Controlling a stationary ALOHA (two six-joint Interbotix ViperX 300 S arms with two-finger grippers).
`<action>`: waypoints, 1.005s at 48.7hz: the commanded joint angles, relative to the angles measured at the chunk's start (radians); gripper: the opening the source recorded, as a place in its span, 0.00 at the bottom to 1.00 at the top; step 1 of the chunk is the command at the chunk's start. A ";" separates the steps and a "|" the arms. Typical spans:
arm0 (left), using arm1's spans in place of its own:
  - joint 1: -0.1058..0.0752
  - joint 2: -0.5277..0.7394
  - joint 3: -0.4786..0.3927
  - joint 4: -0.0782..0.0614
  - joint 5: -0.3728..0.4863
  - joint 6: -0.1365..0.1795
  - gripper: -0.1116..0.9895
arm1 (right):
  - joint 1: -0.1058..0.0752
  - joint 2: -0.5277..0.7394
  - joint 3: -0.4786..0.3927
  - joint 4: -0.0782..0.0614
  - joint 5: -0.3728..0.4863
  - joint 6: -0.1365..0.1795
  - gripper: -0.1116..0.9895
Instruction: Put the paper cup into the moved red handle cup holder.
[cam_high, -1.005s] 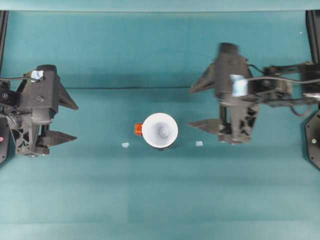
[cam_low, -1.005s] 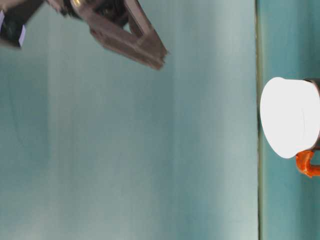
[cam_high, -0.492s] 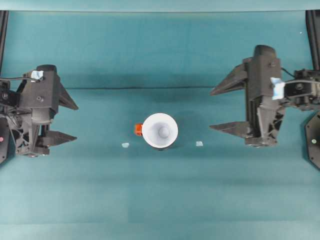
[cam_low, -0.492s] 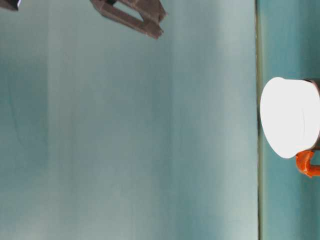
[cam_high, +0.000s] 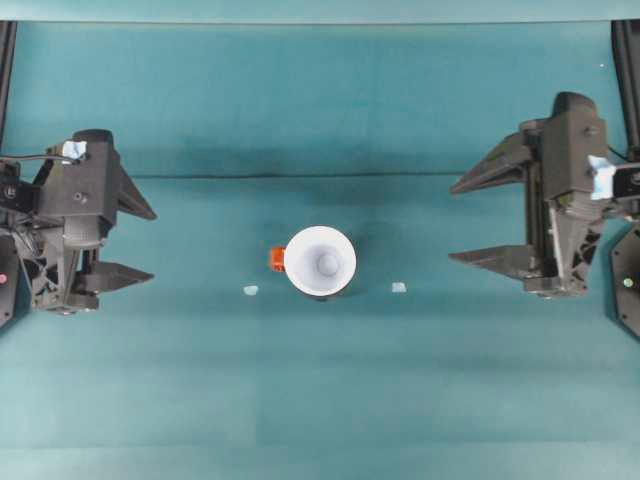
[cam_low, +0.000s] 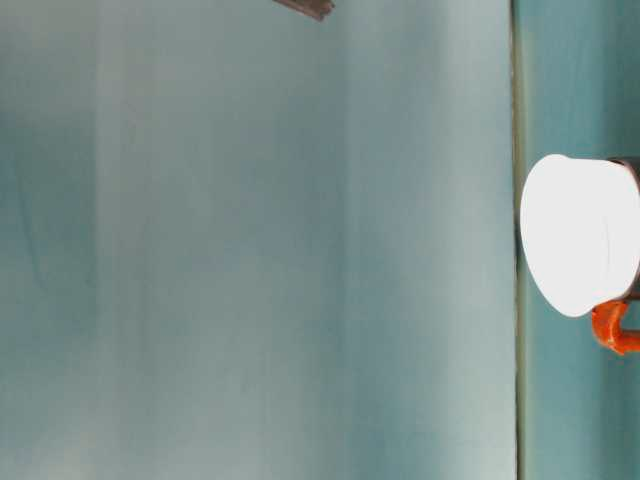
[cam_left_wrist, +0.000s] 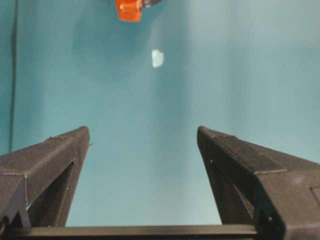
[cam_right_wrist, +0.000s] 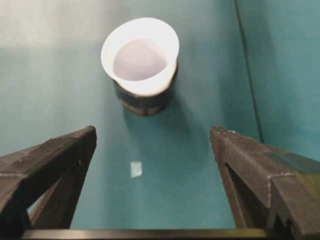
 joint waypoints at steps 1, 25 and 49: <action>-0.002 -0.006 -0.011 0.002 -0.003 -0.012 0.94 | 0.003 -0.021 -0.003 0.008 -0.025 0.009 0.94; -0.009 -0.006 -0.011 0.002 -0.003 -0.020 0.94 | 0.003 -0.040 0.018 0.017 -0.031 0.011 0.94; -0.009 -0.006 -0.011 0.002 -0.003 -0.020 0.94 | 0.002 -0.040 0.023 0.017 -0.026 0.011 0.94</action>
